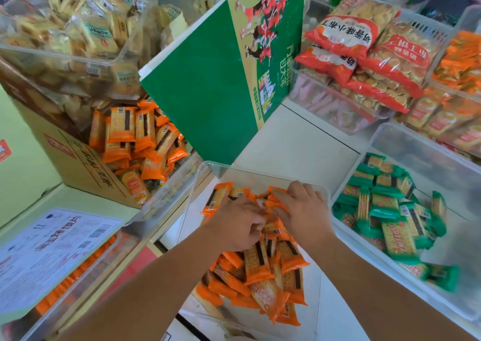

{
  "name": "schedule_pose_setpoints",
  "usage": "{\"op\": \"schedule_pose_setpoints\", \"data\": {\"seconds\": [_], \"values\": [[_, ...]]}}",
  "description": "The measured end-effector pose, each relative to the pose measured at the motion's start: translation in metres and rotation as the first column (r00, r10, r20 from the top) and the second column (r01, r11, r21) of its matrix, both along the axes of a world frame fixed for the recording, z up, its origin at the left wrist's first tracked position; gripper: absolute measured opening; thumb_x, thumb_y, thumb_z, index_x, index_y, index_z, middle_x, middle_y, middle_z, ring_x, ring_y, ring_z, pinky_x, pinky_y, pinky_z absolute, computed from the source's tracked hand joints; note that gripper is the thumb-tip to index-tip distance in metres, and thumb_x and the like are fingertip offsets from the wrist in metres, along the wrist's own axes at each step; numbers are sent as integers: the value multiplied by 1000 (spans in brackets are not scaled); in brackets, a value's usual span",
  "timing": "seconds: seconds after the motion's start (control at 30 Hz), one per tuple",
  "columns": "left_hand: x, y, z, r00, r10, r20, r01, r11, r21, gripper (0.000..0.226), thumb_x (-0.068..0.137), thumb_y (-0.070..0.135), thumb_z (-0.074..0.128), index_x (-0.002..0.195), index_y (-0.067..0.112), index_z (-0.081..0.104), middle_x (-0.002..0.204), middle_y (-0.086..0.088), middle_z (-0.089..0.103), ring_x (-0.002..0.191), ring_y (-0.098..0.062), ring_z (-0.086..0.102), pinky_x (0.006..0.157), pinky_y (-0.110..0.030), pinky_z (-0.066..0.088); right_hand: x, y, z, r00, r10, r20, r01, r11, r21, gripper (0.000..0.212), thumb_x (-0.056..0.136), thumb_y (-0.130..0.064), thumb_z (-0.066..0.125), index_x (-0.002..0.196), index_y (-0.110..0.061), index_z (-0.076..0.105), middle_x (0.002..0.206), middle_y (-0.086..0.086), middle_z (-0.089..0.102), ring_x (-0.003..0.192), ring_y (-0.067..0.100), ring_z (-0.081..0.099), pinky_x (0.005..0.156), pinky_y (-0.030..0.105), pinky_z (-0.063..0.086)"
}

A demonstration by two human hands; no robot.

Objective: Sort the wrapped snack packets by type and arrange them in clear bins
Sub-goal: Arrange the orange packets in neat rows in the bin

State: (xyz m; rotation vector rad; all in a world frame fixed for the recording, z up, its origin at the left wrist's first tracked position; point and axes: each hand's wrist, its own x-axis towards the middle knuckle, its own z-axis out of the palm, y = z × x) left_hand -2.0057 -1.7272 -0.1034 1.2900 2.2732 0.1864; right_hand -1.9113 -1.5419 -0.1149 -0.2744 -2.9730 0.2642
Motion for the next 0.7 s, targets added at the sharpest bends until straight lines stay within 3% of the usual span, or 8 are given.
{"op": "schedule_pose_setpoints", "data": {"seconds": [0.13, 0.23, 0.3, 0.37, 0.43, 0.57, 0.7], "values": [[5, -1, 3, 994, -56, -95, 44, 992, -121, 29, 97, 43, 45, 97, 31, 72, 100, 13, 68, 121, -14, 46, 103, -48, 42, -6, -1, 3, 998, -13, 58, 14, 1000, -20, 39, 77, -40, 83, 114, -30, 73, 95, 2, 59, 84, 28, 61, 68, 41, 53], [10, 6, 19, 975, -140, -171, 88, 956, -279, 30, 102, 46, 46, 92, 28, 68, 100, 6, 66, 115, -20, 52, 111, -54, 32, 1, 10, 13, 997, -78, -3, 74, 960, -269, 29, 83, -33, 82, 111, -29, 76, 90, -3, 67, 88, 25, 66, 66, 38, 57], [15, 18, 21, 982, -140, -128, 111, 971, -212, 28, 102, 42, 50, 90, 21, 63, 100, 0, 64, 107, -24, 57, 102, -49, 45, 17, 22, 26, 987, -141, -74, 98, 904, -416, 20, 87, -20, 79, 107, -22, 78, 90, -3, 71, 88, 22, 68, 70, 36, 59], [22, 33, 12, 992, -70, 103, 73, 997, -24, 27, 100, 40, 52, 103, 17, 67, 109, 0, 65, 106, -23, 58, 91, -46, 53, 37, 26, 40, 969, -170, -181, 76, 897, -436, 14, 88, -12, 77, 101, -17, 79, 88, -3, 71, 82, 16, 66, 70, 30, 56], [29, 47, 1, 963, -50, 266, 54, 999, -6, 40, 96, 45, 54, 123, 18, 66, 126, 1, 63, 116, -23, 56, 96, -45, 51, 56, 23, 48, 962, -183, -205, 75, 893, -444, 14, 87, -11, 77, 100, -16, 79, 88, -7, 70, 79, 11, 62, 70, 23, 52], [36, 58, -11, 986, -143, 88, 154, 980, -127, 75, 90, 65, 54, 150, 22, 44, 148, 1, 52, 135, -26, 47, 112, -45, 41, 82, 22, 35, 973, -218, -73, 146, 831, -537, 24, 84, -12, 81, 104, -24, 78, 91, -15, 70, 78, 10, 58, 66, 27, 53], [39, 63, -4, 981, -179, 75, 192, 948, -252, 99, 86, 80, 50, 162, 22, 21, 162, 1, 35, 146, -27, 29, 121, -46, 27, 96, 26, 28, 977, -213, 26, 180, 742, -646, 33, 86, -12, 79, 110, -33, 71, 102, -25, 64, 88, 8, 60, 67, 13, 45]]}}
